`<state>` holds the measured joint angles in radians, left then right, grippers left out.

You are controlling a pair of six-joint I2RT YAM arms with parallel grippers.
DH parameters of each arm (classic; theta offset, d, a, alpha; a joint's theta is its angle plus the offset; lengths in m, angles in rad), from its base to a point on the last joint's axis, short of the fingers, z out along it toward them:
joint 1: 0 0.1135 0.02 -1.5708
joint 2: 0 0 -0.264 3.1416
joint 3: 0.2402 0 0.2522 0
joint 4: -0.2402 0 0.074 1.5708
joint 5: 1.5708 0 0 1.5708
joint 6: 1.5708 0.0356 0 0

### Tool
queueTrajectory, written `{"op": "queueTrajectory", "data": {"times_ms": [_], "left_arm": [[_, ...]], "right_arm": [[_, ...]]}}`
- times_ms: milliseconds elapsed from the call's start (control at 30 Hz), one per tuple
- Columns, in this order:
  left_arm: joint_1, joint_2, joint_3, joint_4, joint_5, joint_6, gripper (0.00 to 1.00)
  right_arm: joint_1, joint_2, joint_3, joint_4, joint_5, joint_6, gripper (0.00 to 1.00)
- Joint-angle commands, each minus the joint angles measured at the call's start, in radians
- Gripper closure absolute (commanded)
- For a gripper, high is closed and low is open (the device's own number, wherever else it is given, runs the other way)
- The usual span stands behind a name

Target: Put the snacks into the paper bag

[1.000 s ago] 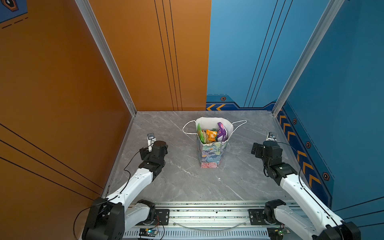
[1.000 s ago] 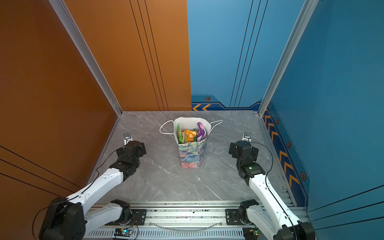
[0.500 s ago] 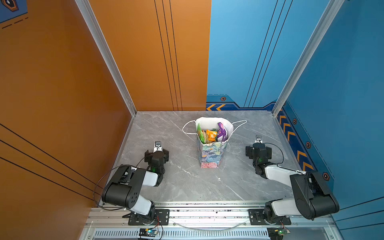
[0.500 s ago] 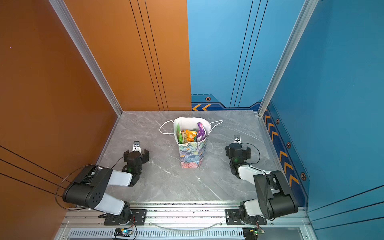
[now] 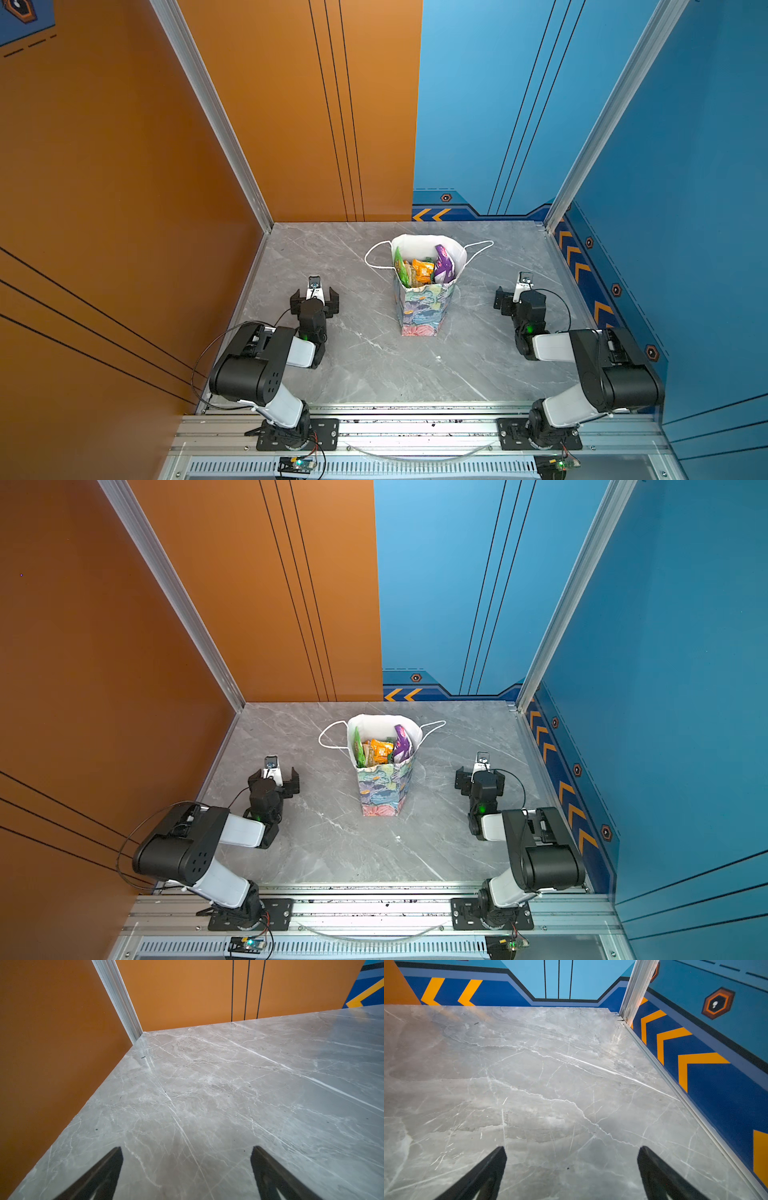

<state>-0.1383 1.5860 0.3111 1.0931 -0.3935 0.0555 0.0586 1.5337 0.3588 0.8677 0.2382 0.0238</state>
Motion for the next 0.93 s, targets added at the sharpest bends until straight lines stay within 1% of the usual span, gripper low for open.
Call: {"op": "queueTrajectory", "data": {"times_ms": [0,33,100,167,900], "left_arm": [[0.014,-0.008,0.027,-0.057,-0.019,-0.026,0.03],[0.017,-0.008,0.028,-0.059,-0.015,-0.027,0.02],[0.019,-0.009,0.027,-0.062,-0.014,-0.027,0.02],[0.018,-0.008,0.027,-0.062,-0.013,-0.027,0.02],[0.018,-0.008,0.03,-0.064,-0.013,-0.027,0.02]], "right_arm": [[-0.003,0.0,0.003,0.041,0.051,0.056,0.0],[-0.003,0.006,-0.003,0.06,0.053,0.056,0.0],[-0.003,-0.007,0.006,0.021,0.052,0.058,0.0],[-0.003,0.0,0.003,0.04,0.053,0.057,0.0],[-0.003,-0.004,0.009,0.022,0.05,0.056,0.0]]}}
